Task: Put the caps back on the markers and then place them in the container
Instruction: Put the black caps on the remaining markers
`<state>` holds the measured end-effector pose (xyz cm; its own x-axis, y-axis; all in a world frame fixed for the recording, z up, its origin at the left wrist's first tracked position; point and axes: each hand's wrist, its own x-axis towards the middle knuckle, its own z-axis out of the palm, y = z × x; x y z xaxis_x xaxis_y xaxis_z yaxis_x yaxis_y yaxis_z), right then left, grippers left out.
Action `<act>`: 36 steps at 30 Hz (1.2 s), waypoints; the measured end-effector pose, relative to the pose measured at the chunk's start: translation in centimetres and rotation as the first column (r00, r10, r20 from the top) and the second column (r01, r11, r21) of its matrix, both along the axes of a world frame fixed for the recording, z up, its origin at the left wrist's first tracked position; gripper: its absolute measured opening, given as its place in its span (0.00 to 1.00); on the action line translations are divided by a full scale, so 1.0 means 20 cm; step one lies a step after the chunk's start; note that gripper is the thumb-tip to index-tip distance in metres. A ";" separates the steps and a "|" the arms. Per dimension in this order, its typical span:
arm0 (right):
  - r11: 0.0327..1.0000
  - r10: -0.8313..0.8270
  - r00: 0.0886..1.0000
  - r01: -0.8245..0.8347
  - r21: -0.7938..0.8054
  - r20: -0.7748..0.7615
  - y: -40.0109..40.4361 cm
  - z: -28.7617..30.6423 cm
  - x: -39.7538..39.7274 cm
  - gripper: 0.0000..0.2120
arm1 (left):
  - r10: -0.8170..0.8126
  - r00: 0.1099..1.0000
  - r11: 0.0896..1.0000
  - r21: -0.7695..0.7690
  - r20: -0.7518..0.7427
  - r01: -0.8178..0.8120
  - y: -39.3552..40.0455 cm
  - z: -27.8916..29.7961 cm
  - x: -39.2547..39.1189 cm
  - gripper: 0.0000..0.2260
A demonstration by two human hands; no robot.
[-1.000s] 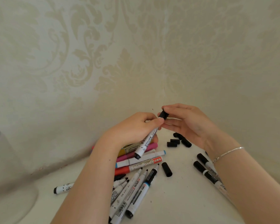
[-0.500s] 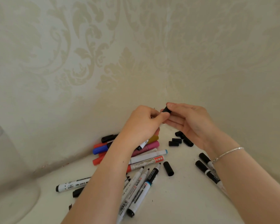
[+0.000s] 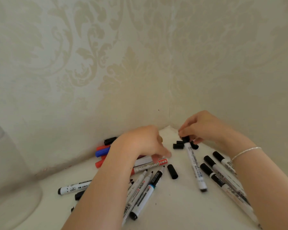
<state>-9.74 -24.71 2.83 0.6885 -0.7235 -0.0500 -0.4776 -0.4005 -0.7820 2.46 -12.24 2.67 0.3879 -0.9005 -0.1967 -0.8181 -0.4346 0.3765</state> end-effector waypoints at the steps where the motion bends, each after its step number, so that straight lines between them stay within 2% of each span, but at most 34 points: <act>1: 0.999 0.018 0.996 -0.020 -0.028 -0.083 -0.01 0.00 -0.01 0.04 | 0.008 0.999 0.995 0.098 0.034 -0.011 0.01 0.00 0.01 0.15; 3: 0.996 0.059 0.966 -0.074 -0.049 -0.253 0.00 -0.01 0.00 0.07 | 0.019 0.997 0.969 0.245 0.078 -0.038 0.02 -0.01 0.03 0.16; 6: 0.985 0.096 0.879 -0.152 -0.083 -0.468 0.03 -0.05 0.04 0.12 | 0.013 0.996 0.934 0.353 0.088 -0.043 0.01 -0.02 0.01 0.17; 10: 0.934 0.081 0.724 -0.296 -0.202 -0.685 0.06 -0.10 0.08 0.12 | -0.017 0.990 0.916 0.399 0.142 -0.041 -0.02 -0.05 -0.03 0.16; 13: 0.911 0.061 0.633 -0.352 -0.216 -0.772 0.06 -0.11 0.08 0.15 | -0.031 0.983 0.907 0.418 0.181 -0.048 -0.05 -0.06 -0.06 0.17; 15: 0.903 0.023 0.665 -0.334 -0.269 -0.747 0.03 -0.11 0.08 0.16 | -0.028 0.985 0.904 0.424 0.172 -0.049 -0.06 -0.06 -0.08 0.18; 17: 0.891 -0.036 0.797 -0.248 -0.381 -0.603 0.00 -0.13 0.08 0.12 | -0.012 0.988 0.908 0.415 0.152 -0.053 -0.06 -0.07 -0.08 0.18; 19: 0.873 -0.069 0.883 -0.172 -0.457 -0.464 -0.03 -0.16 0.09 0.16 | 0.003 0.991 0.907 0.417 0.137 -0.061 -0.06 -0.07 -0.08 0.17; 22: 0.869 0.002 0.865 -0.250 -0.427 -0.502 -0.03 -0.24 0.11 0.21 | 0.000 0.992 0.901 0.430 0.123 -0.053 -0.06 -0.09 -0.08 0.15; 28: 0.841 -0.026 0.845 -0.270 -0.468 -0.534 -0.05 -0.29 0.13 0.15 | 0.002 0.999 0.899 0.437 0.033 -0.016 -0.06 -0.09 -0.05 0.11; 30: 0.852 -0.012 0.838 -0.277 -0.445 -0.546 -0.05 -0.29 0.13 0.15 | 0.021 0.998 0.909 0.417 -0.054 0.003 -0.04 -0.07 -0.03 0.11; 33: 0.864 0.011 0.841 -0.280 -0.418 -0.540 -0.05 -0.29 0.13 0.14 | 0.031 0.989 0.940 0.340 -0.143 0.020 0.01 -0.03 0.01 0.15; 36: 0.865 -0.008 0.857 -0.253 -0.433 -0.516 -0.04 -0.29 0.14 0.12 | 0.020 0.943 0.969 0.238 -0.331 0.063 0.06 -0.01 0.05 0.07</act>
